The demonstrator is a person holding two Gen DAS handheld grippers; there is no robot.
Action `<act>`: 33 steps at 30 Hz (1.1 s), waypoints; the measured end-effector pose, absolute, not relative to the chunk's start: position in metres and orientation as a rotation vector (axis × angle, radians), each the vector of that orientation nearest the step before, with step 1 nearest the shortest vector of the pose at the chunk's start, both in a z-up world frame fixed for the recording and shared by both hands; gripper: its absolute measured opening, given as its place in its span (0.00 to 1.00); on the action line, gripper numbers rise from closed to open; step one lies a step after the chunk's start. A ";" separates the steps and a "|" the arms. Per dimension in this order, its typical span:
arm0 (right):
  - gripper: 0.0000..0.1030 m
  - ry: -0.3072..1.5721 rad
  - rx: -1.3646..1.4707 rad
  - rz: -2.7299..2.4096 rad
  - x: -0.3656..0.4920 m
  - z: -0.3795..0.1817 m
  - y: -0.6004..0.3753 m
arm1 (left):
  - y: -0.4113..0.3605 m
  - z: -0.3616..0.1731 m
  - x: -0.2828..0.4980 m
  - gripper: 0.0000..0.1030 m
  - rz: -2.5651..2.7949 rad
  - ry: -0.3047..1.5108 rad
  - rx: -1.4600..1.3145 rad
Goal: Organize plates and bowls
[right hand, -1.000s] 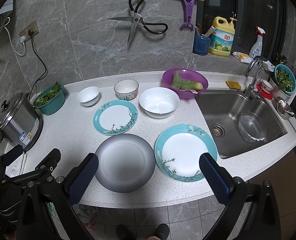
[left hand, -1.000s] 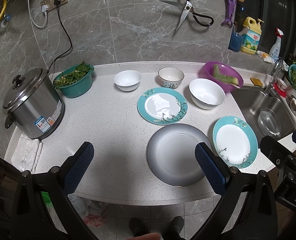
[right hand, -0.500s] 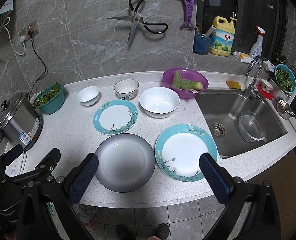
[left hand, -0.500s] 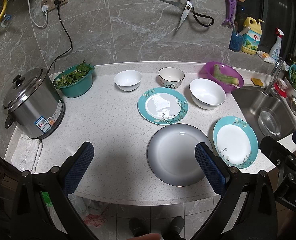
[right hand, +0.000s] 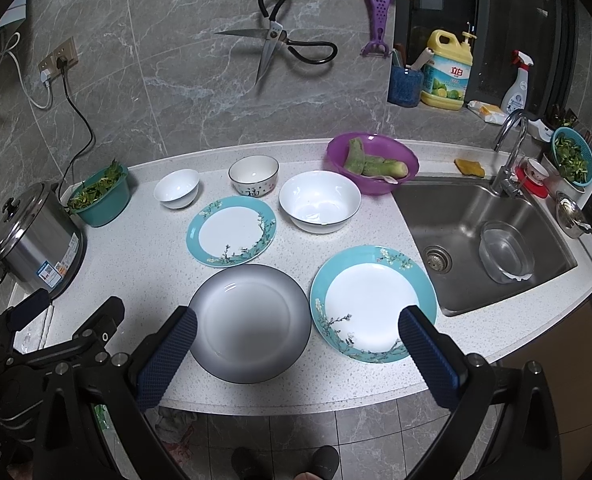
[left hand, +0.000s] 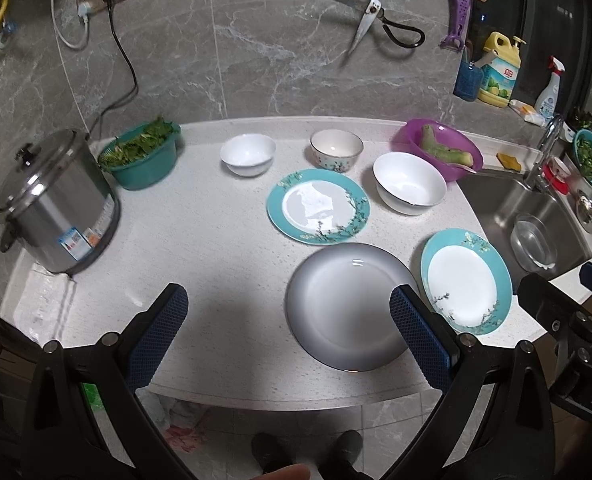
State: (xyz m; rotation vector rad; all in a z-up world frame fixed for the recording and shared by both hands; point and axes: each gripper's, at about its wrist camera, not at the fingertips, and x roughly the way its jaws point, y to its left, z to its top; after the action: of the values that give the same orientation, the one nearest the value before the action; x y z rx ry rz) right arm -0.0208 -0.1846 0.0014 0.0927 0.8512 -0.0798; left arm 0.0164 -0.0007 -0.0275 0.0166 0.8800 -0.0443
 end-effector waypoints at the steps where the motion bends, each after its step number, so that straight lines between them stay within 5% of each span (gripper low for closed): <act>1: 1.00 0.859 0.098 -0.069 -0.025 -0.004 -0.192 | -0.001 -0.032 0.018 1.00 -0.048 0.889 0.010; 13: 0.94 1.021 0.386 0.180 0.002 -0.088 -0.249 | 0.001 -0.148 0.046 0.98 0.000 1.070 0.064; 18: 0.80 1.058 0.589 0.206 0.001 -0.132 -0.268 | 0.024 -0.182 0.080 0.96 -0.133 1.097 0.031; 23: 0.57 1.059 0.729 0.184 0.005 -0.171 -0.260 | 0.037 -0.215 0.141 0.95 -0.349 1.175 0.034; 30: 0.49 1.062 0.856 0.044 0.018 -0.207 -0.247 | 0.026 -0.251 0.199 0.80 -0.609 1.274 0.115; 33: 0.49 1.042 0.880 0.019 0.018 -0.215 -0.245 | 0.015 -0.263 0.207 0.58 -0.699 1.309 0.115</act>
State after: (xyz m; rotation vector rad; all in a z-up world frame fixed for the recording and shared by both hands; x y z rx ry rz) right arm 0.0178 -0.2451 -0.2150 0.8797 1.0418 0.0193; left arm 0.2073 0.0146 -0.2627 0.1145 1.3095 -0.6989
